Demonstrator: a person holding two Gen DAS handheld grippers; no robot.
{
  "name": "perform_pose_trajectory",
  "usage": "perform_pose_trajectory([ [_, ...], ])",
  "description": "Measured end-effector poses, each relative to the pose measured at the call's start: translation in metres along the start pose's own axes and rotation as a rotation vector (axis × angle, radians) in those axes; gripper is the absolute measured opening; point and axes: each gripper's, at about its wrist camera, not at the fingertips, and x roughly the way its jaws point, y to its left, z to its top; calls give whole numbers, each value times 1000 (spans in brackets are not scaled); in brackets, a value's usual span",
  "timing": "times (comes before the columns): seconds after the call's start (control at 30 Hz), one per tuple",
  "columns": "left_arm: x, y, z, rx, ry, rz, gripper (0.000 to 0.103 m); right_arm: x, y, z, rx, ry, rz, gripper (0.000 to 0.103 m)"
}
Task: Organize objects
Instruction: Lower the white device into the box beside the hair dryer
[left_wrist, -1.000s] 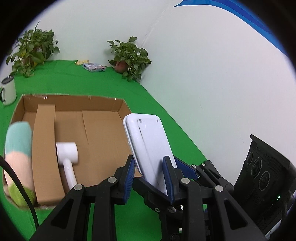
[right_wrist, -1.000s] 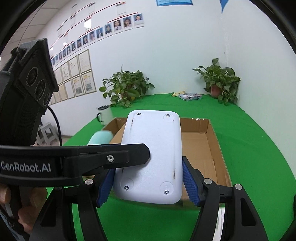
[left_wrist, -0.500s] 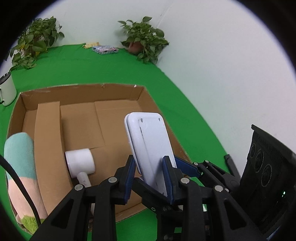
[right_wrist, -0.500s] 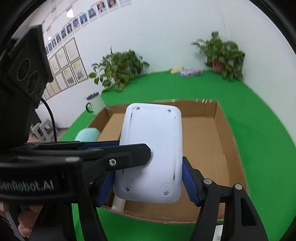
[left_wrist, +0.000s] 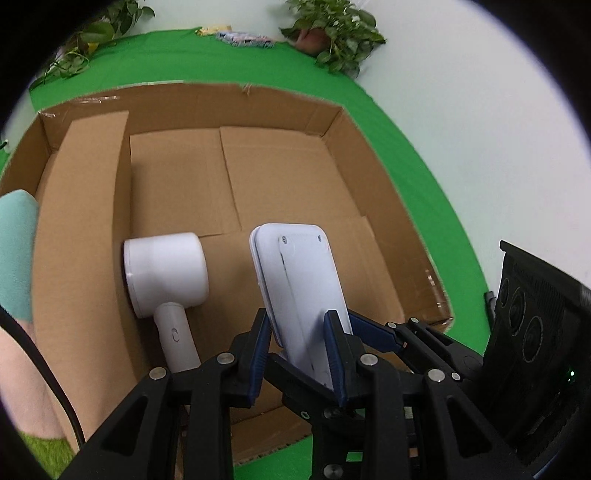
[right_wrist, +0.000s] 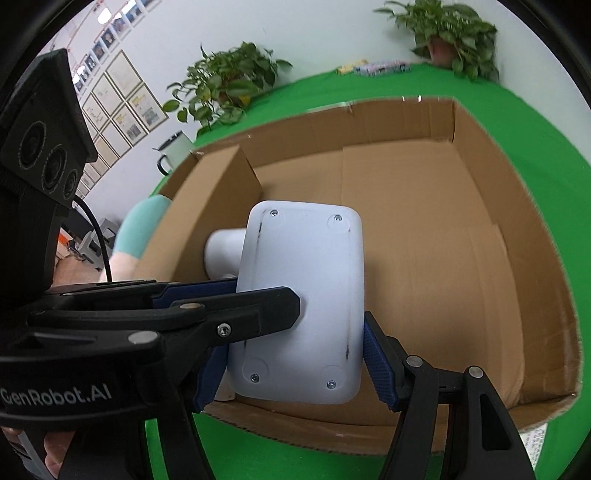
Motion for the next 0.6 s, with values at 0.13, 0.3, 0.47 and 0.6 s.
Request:
perform_pose_trajectory([
  [0.13, 13, 7, -3, -27, 38, 2, 27, 17, -7, -5, 21, 47, 2, 64],
  [0.3, 21, 11, -5, -46, 71, 56, 28, 32, -9, -8, 12, 91, -20, 67],
  [0.47, -3, 15, -7, -50, 30, 57, 28, 26, -8, -4, 17, 66, -11, 73],
  [0.6, -36, 17, -14, -37, -58, 59, 28, 25, -16, 0, 24, 75, -18, 71],
])
